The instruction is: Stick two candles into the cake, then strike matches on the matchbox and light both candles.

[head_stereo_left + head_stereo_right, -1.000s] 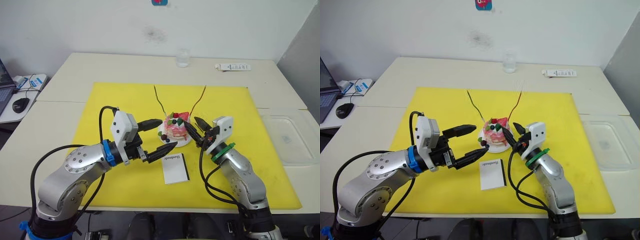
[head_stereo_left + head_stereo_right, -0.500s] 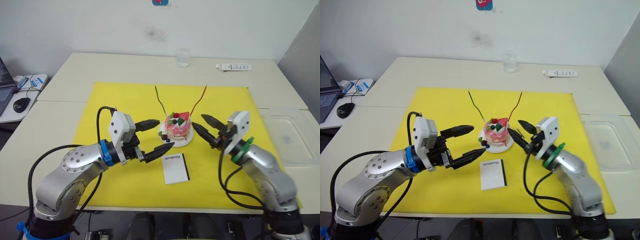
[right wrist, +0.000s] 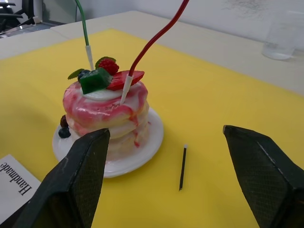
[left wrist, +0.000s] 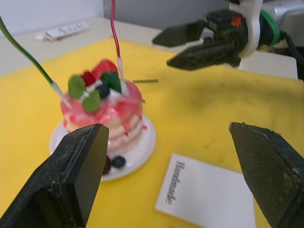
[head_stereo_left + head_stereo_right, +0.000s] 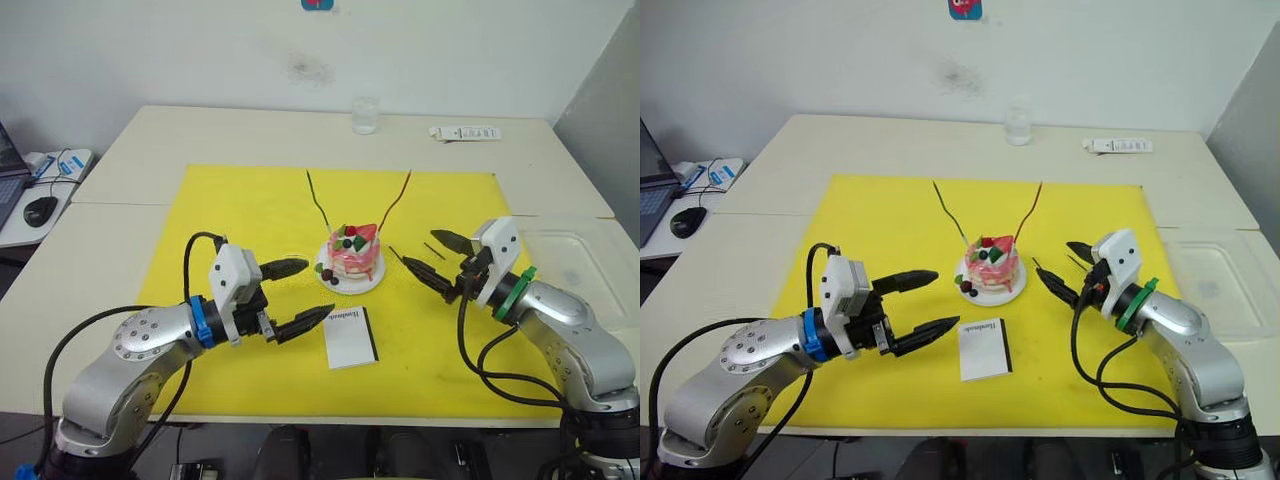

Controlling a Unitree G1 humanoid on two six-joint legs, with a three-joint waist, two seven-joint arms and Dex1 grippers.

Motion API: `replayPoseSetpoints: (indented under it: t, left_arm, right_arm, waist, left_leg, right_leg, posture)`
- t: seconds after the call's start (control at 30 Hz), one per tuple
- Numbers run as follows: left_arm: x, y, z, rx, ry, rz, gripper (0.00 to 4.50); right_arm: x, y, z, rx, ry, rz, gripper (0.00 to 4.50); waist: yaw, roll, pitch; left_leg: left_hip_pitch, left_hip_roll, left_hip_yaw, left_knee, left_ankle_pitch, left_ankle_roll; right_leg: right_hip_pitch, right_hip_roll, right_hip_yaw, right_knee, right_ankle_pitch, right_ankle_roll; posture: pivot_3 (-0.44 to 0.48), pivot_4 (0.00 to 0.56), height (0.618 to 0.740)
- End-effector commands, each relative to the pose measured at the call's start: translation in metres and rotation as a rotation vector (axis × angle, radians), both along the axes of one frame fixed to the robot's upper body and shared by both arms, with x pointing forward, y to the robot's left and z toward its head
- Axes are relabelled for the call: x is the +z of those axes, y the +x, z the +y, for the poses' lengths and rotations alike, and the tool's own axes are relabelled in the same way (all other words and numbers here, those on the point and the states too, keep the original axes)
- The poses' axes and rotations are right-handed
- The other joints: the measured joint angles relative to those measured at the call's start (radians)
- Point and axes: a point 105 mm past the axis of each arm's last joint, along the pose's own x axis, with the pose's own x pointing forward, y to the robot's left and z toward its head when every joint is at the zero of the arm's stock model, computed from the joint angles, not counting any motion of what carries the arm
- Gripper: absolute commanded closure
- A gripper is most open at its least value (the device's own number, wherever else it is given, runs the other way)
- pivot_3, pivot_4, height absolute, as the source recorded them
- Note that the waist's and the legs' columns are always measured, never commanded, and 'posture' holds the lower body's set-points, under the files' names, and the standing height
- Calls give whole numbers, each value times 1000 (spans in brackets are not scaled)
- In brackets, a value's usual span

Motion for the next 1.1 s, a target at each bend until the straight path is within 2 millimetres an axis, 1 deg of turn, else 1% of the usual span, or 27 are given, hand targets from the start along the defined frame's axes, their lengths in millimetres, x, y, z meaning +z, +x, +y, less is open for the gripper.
replayPoseSetpoints:
  t: [0.03,0.1,0.2,0.23,0.33,0.37,0.4,0.43,0.5,0.53,0.57,0.7,0.73,0.83,0.93,1.1]
  left_arm:
    - [-8,-10,7,-25,-42,186,0]
    - [-12,-13,12,-29,-111,368,0]
    - [-5,-17,11,-93,-190,550,0]
    - [-8,-15,13,-79,-165,611,0]
    - [-4,-2,15,-49,-256,756,0]
    - [-8,1,17,-27,-256,823,0]
    - [-12,1,17,-32,-265,904,0]
    - [-14,1,17,-37,-272,961,0]
    - [-21,4,16,-8,-278,1051,0]
    - [-28,4,18,22,-235,1089,0]
    - [-30,5,18,26,-252,1139,0]
    - [-33,17,14,53,-312,1213,0]
    - [-36,18,11,49,-309,1225,0]
    - [-44,21,4,62,-321,1255,0]
    - [-53,18,0,82,-284,1279,0]
    - [-55,11,1,79,-232,1280,0]
  right_arm:
    - [8,-22,8,169,-44,-18,525]
    - [9,-35,12,279,-70,-1,525]
    - [10,-44,15,375,-134,0,525]
    - [11,-44,16,391,-152,-3,525]
    - [10,-42,15,404,-183,4,525]
    - [9,-43,15,414,-193,11,875]
    - [3,-42,14,412,-239,21,1076]
    - [-2,-41,13,411,-272,29,1410]
    - [-8,-44,14,430,-275,60,2164]
    - [-9,-44,15,433,-269,68,2523]
    - [-11,-44,16,433,-266,68,2874]
    - [-25,-46,17,427,-269,86,4337]
    - [-28,-45,15,421,-271,90,4493]
    - [-38,-47,12,425,-282,111,4493]
    - [-46,-48,13,422,-283,127,4493]
    - [-51,-47,20,418,-283,124,4493]
  waist:
    - [0,0,0]
    - [1,1,1]
    - [1,0,2]
    - [1,0,2]
    - [1,-1,2]
    - [1,-1,2]
    - [1,-1,2]
    - [1,-1,2]
    - [1,-1,2]
    - [1,-1,2]
    - [1,-1,2]
    - [1,-1,3]
    - [0,-1,2]
    - [1,-1,2]
    - [1,-1,2]
    - [1,-1,2]
  left_leg:
    - [0,0,0,0,0,0]
    - [0,0,0,0,0,0]
    - [0,0,-1,0,0,0]
    - [0,0,-1,0,0,0]
    - [1,0,-2,1,0,0]
    - [1,0,-2,1,0,0]
    - [1,0,-2,1,0,0]
    - [1,0,-2,1,0,0]
    - [0,0,-2,1,0,0]
    - [0,0,-2,1,0,0]
    - [0,0,-2,1,0,0]
    - [0,0,-2,1,0,0]
    - [0,0,-2,1,0,0]
    - [0,-1,-1,1,2,-3]
    - [1,-2,-1,2,2,-4]
    - [2,-2,-1,2,2,-4]
  right_leg:
    - [0,0,0,0,0,0]
    - [0,-1,0,0,0,0]
    - [0,-1,-2,0,-1,2]
    - [0,-1,-2,1,-3,5]
    - [1,-1,-2,1,-3,5]
    - [1,-1,-2,1,-3,5]
    - [1,-1,-2,1,-3,5]
    - [1,-1,-2,1,-2,5]
    - [1,-1,-2,1,0,1]
    - [1,-1,-1,1,0,0]
    - [1,-1,-1,1,0,0]
    - [1,-1,-2,1,0,0]
    - [1,-1,-2,1,0,0]
    - [1,-2,-2,1,0,0]
    - [2,-3,-2,1,0,0]
    - [2,-4,-2,1,0,0]
  posture:
    - [0,150,740]
    - [0,150,740]
    - [0,150,740]
    - [0,150,740]
    - [0,150,740]
    - [0,150,740]
    - [0,150,740]
    - [0,150,740]
    - [0,150,740]
    - [0,150,740]
    - [0,150,740]
    - [0,150,740]
    - [0,150,740]
    - [0,150,740]
    - [0,150,740]
    - [0,150,740]
